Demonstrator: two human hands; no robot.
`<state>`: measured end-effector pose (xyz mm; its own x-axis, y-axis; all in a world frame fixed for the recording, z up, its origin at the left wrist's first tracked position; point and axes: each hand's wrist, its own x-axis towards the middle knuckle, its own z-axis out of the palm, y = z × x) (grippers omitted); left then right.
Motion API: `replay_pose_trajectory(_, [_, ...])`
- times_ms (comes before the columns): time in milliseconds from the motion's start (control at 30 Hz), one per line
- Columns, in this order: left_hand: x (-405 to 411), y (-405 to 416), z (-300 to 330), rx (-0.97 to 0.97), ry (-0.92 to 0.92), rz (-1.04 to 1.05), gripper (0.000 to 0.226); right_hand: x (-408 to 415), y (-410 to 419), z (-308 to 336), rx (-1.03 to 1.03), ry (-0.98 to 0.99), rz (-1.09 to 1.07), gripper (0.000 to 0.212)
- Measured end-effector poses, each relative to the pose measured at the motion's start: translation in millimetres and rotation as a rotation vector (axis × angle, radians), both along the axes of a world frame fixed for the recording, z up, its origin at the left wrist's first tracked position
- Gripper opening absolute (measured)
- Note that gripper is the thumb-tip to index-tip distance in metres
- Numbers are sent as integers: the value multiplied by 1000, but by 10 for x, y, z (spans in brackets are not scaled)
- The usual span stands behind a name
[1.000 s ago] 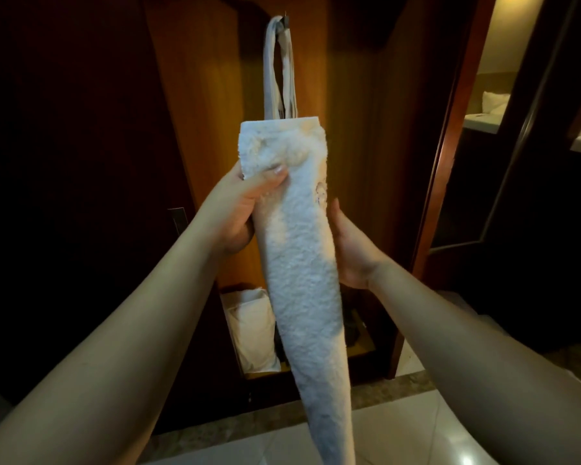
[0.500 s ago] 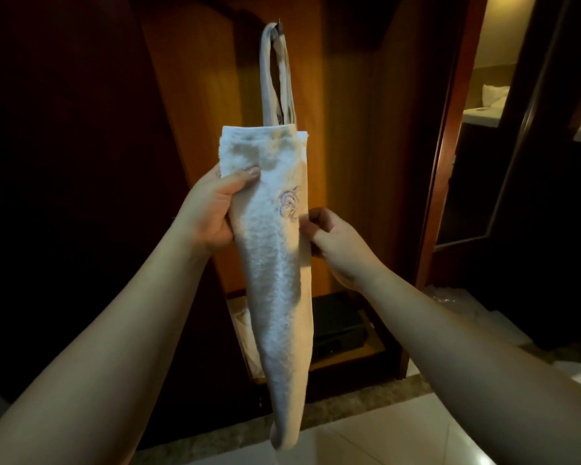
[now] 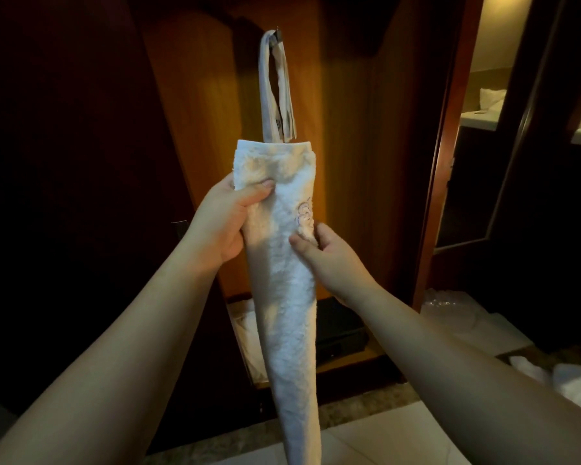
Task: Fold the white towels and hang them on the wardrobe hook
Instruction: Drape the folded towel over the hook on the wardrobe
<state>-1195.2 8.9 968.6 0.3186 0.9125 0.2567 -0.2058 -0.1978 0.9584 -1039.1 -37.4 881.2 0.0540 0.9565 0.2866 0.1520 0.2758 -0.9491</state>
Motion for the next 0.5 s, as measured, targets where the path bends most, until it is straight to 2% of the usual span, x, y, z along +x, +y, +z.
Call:
replay_pose_trajectory(67, [-8,-5,9,7,-6,-20,35,6,-10,-14,15,97,-15,31])
replay_pose_trajectory(167, [3,-20,19,-9,-40,-41,37,-6,-19,-30,77,150,-57,47])
replay_pose_trajectory(267, [68,-62,48,-109,-140,-25,36,18,-18,-25,113,187,-53,61])
replay_pose_trajectory(400, [106,-27,177,-186,-230,-28,33,152,-11,-70,-88,152,92,100])
replay_pose_trajectory(500, [112,43,292,-214,-222,-17,30,258,10,-163,-195,106,157,107])
